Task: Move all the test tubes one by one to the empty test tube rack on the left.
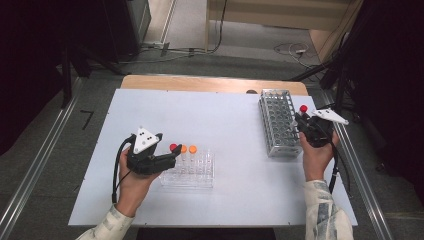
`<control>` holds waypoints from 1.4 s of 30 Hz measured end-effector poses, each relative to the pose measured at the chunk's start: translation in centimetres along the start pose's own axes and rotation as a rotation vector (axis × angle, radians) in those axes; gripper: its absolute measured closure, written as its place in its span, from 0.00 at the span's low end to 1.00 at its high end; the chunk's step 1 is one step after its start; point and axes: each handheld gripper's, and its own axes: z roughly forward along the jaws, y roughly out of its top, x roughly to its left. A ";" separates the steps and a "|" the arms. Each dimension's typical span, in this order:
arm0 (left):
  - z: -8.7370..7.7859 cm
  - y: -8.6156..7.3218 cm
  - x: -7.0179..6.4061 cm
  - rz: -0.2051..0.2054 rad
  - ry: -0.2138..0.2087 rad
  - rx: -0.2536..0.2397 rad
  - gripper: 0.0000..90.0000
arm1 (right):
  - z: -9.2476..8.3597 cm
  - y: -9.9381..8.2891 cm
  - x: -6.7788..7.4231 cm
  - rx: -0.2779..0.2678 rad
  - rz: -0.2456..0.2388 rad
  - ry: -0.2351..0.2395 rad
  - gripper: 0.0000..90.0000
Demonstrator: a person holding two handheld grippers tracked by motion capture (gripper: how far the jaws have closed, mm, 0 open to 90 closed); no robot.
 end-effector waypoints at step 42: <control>0.9 2.3 0.7 -0.067 -0.054 -0.035 0.27 | -2.7 3.9 12.8 -0.056 -0.144 0.364 0.80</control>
